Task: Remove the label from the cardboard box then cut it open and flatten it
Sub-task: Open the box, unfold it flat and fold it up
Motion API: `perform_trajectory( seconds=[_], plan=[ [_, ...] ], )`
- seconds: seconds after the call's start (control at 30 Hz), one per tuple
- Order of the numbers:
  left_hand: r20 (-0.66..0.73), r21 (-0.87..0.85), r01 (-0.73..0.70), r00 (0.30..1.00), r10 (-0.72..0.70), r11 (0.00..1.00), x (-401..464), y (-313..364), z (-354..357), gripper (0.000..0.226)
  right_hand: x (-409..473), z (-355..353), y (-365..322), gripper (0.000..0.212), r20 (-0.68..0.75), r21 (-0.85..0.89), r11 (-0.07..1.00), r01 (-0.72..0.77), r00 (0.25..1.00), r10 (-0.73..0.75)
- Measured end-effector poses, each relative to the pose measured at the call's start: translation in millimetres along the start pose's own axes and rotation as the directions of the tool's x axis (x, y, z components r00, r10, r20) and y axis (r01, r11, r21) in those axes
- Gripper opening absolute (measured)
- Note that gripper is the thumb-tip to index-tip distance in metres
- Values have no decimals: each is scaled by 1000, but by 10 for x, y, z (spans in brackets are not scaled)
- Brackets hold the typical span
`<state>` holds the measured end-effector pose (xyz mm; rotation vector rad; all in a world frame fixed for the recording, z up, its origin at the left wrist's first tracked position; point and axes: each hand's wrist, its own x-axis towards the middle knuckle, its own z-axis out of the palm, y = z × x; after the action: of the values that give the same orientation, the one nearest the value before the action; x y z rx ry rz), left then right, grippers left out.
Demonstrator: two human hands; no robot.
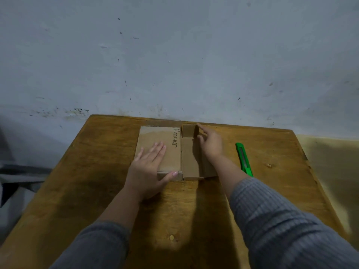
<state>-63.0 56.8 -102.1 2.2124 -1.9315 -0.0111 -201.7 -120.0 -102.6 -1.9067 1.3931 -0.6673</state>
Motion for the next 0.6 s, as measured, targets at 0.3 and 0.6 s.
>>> perform_trajectory(
  seconds=[0.3,0.6],
  plan=[
    [14,-29,-47,999,47,998,-11,-88,-15,84,109,73,45,38,25,27,1000,-4,1000,3],
    [189,15,6,982,-9,1000,-243,-170,-168,78,-735,-66,233,32,-144,-23,999,-48,989,44]
  ],
)
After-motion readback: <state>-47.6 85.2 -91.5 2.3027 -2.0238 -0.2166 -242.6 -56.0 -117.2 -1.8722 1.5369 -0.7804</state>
